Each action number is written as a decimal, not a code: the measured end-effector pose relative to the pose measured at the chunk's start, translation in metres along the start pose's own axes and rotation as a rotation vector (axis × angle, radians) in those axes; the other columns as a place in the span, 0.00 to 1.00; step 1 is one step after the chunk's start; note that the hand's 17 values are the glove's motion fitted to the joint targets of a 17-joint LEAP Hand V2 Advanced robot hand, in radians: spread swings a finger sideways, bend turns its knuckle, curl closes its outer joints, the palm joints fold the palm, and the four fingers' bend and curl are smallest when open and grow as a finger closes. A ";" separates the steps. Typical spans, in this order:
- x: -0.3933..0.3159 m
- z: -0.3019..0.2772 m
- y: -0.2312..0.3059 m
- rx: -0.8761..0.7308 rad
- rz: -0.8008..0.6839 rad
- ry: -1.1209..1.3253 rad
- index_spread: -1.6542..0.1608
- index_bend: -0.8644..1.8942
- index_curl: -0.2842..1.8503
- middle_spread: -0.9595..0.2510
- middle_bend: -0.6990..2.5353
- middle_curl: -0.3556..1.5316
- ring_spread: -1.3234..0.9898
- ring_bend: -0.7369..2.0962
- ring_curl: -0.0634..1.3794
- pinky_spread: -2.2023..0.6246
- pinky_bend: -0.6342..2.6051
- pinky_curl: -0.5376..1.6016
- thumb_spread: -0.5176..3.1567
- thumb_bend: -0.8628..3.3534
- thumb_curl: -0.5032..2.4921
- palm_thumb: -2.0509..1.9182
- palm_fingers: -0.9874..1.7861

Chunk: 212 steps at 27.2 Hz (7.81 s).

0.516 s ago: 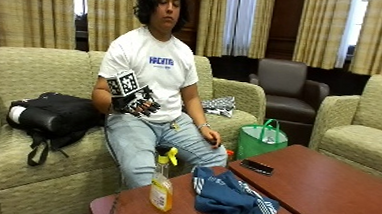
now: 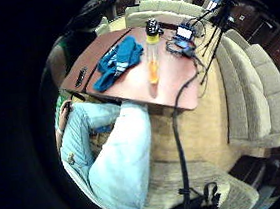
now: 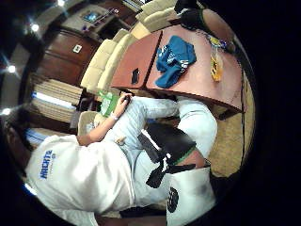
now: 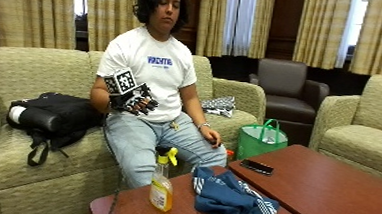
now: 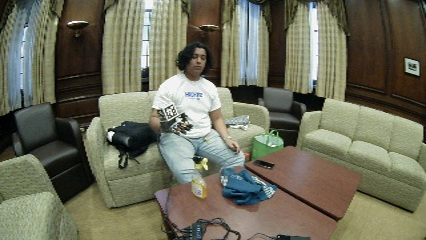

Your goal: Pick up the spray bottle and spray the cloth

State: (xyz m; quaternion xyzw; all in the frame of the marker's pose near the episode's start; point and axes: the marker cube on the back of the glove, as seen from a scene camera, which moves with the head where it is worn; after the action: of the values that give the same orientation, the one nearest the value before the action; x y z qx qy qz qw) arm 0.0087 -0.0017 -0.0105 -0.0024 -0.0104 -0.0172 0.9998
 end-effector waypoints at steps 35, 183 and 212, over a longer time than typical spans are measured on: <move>0.061 0.100 0.001 0.156 0.294 -0.358 0.68 0.37 0.27 0.68 0.28 0.35 0.51 0.38 0.24 0.83 0.26 0.39 0.43 0.20 0.26 0.67 0.58; -0.005 0.032 -0.358 0.021 -0.108 0.236 0.78 0.49 0.41 0.62 0.40 0.49 0.48 0.51 0.39 0.67 0.34 0.44 0.23 0.20 0.42 0.75 0.85; -0.025 0.238 -0.331 -0.545 -0.172 0.782 0.78 0.48 0.42 0.62 0.41 0.49 0.48 0.51 0.39 0.67 0.34 0.44 0.23 0.20 0.44 0.74 0.85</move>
State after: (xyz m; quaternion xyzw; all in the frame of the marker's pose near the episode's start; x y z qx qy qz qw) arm -0.0328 -0.3308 0.2288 -0.2569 0.3709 -0.1014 0.8867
